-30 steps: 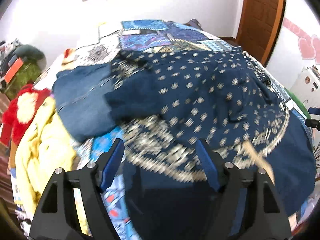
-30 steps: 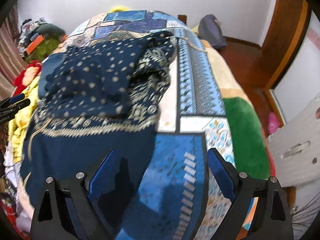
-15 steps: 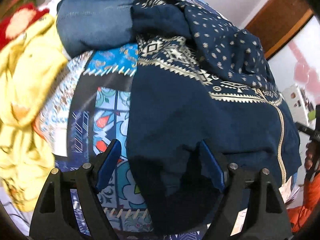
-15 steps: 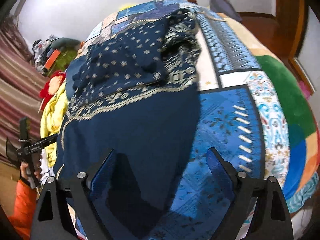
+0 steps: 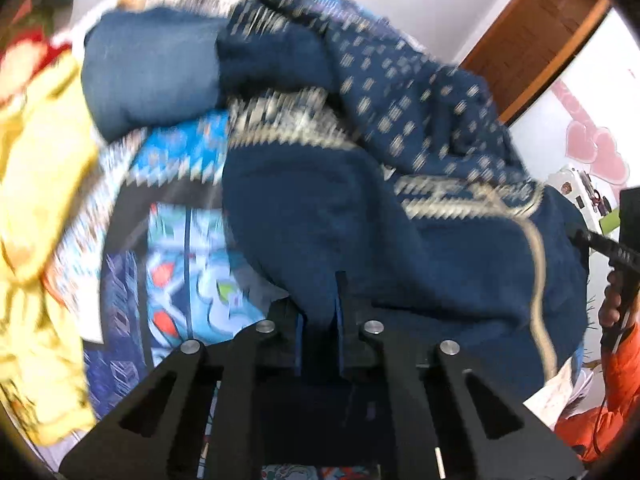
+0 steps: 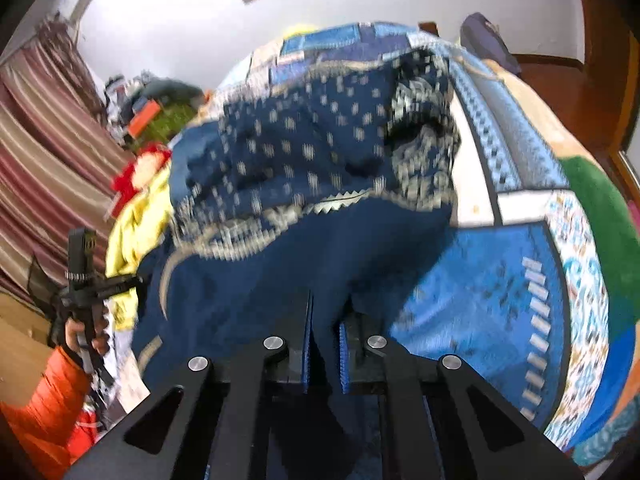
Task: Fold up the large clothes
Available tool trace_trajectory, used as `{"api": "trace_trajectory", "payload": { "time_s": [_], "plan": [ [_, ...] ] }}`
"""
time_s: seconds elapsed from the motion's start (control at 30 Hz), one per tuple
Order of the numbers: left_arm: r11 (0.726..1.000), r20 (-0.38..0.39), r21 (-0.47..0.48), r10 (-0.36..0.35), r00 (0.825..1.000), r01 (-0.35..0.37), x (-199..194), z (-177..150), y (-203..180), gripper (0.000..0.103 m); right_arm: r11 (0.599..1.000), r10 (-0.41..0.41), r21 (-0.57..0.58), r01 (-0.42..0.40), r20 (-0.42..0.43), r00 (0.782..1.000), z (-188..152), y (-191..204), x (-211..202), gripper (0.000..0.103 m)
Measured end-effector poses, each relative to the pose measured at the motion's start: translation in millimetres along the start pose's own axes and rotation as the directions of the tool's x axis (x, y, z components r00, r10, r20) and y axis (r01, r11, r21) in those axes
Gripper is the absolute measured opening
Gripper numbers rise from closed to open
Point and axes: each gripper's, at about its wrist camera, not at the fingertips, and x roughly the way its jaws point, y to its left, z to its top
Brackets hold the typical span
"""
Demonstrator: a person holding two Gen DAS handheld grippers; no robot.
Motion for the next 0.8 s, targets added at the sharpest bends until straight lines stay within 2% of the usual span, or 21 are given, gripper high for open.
{"api": "trace_trajectory", "payload": {
  "time_s": [0.13,0.3,0.43,0.53,0.6,0.67,0.7,0.8],
  "plan": [
    [0.999,0.115,0.048,-0.003,0.993,-0.002,-29.3,32.1,-25.5,0.01,0.999,0.032,-0.025,-0.031,0.045,0.998,26.6,1.8,-8.9,0.007],
    [0.997,0.238,0.079,-0.024,0.971,0.006,-54.3,78.1,-40.2,0.009,0.996,0.021,-0.088,-0.012,0.112,0.993,72.2,9.5,-11.3,0.007],
    [0.999,0.304,0.03,0.006,0.953,-0.016,-50.8,126.9,-31.4,0.009,0.994,-0.014,-0.1,0.033,0.189,0.982,110.2,4.8,-10.8,0.007],
    [0.998,0.314,-0.048,0.041,0.949,-0.027,-34.0,154.9,-12.0,0.009,0.996,-0.049,-0.063,0.064,0.214,0.976,137.9,-11.4,3.2,0.007],
    [0.99,0.298,-0.107,0.119,0.947,-0.091,-13.0,170.8,6.2,0.009,0.992,-0.102,-0.058,0.116,0.209,0.973,152.2,-20.9,20.6,0.007],
    [0.982,0.263,-0.146,0.155,0.952,-0.12,9.5,177.1,22.0,0.009,0.986,-0.149,-0.044,0.159,0.177,0.973,163.7,-33.7,48.2,0.007],
    [0.977,0.214,-0.172,0.16,0.964,-0.124,30.8,179.9,34.4,0.009,0.985,-0.159,-0.037,0.167,0.16,0.974,166.3,-39.0,59.8,0.007],
    [0.969,0.124,-0.179,0.191,0.974,-0.168,71.1,176.5,48.7,0.01,0.985,-0.172,-0.018,0.174,0.089,0.981,169.7,-61.8,97.6,0.007]
  ]
}}
